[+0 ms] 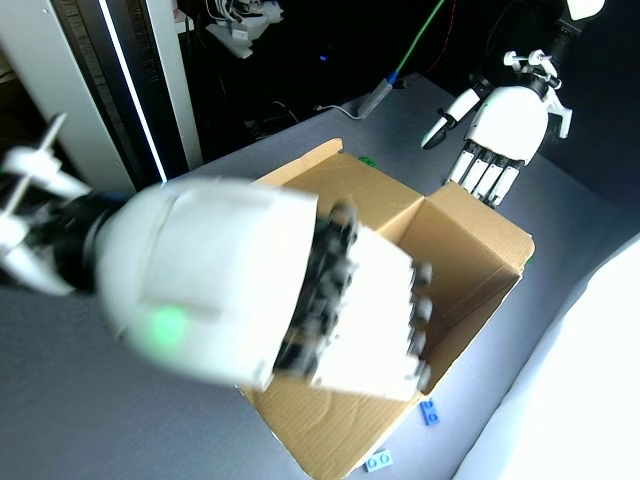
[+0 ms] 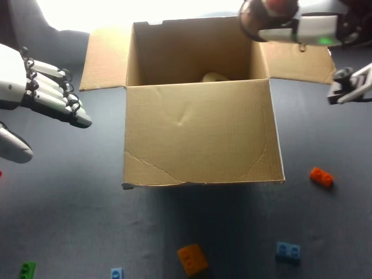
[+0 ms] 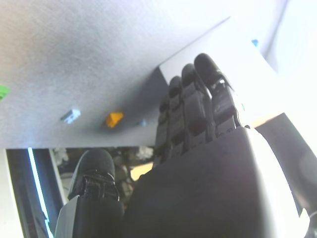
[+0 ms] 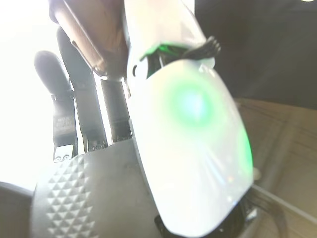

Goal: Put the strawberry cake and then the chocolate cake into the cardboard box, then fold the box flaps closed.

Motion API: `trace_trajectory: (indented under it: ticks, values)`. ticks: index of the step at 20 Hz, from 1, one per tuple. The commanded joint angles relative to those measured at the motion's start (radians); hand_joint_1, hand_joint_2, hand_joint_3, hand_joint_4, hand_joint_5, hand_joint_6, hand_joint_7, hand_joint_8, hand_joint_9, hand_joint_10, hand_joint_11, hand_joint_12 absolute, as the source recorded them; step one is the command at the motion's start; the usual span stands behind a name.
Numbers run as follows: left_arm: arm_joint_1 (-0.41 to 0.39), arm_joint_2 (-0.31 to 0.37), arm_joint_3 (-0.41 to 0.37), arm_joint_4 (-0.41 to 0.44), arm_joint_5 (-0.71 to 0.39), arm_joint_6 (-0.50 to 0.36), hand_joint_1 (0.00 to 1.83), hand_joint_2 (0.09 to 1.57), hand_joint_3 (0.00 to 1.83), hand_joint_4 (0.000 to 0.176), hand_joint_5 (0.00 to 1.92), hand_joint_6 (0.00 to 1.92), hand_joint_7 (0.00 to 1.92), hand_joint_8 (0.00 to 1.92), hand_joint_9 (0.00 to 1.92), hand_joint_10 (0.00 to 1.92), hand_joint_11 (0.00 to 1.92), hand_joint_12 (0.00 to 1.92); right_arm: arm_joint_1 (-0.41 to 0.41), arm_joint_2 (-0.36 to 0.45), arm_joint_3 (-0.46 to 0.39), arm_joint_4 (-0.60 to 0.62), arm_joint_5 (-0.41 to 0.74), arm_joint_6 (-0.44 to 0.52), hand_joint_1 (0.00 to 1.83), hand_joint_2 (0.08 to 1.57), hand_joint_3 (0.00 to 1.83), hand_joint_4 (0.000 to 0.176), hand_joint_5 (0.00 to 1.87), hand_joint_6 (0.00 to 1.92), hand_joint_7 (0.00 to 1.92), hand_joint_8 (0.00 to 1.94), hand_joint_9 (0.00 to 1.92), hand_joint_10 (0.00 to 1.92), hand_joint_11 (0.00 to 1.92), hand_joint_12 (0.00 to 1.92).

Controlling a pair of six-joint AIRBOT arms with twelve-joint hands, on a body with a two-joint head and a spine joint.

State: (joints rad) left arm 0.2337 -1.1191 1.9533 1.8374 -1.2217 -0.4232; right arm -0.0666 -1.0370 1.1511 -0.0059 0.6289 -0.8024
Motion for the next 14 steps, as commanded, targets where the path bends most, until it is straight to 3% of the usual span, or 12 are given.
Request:
trace_trajectory:
  ticks: [1, 8, 14]
  values:
    - [-0.003, 0.009, 0.0, -0.079, -0.009, -0.003, 0.0, 1.3, 0.0, 0.001, 0.17, 0.0, 0.28, 0.0, 0.29, 0.0, 0.0, 0.93, 0.005, 0.004, 0.008, 0.004, 0.142, 0.007, 1.18, 1.19, 0.0, 0.017, 0.86, 1.14, 0.82, 1.3, 0.66, 1.17, 0.42, 1.66]
    - [-0.003, 0.009, -0.001, -0.079, -0.003, -0.002, 0.0, 1.28, 0.0, 0.0, 0.18, 0.0, 0.28, 0.0, 0.29, 0.0, 0.0, 0.91, -0.038, -0.1, 0.088, -0.013, 0.126, 0.022, 1.18, 1.19, 0.0, 0.028, 0.86, 1.17, 0.82, 1.27, 0.65, 1.2, 0.41, 1.68]
    - [-0.003, 0.009, -0.001, -0.079, 0.0, -0.002, 0.0, 1.29, 0.0, 0.0, 0.18, 0.01, 0.29, 0.01, 0.29, 0.01, 0.0, 0.9, -0.091, -0.159, 0.144, -0.013, 0.125, 0.039, 1.18, 1.18, 0.0, 0.016, 0.89, 1.09, 0.84, 1.28, 0.66, 1.19, 0.39, 1.7]
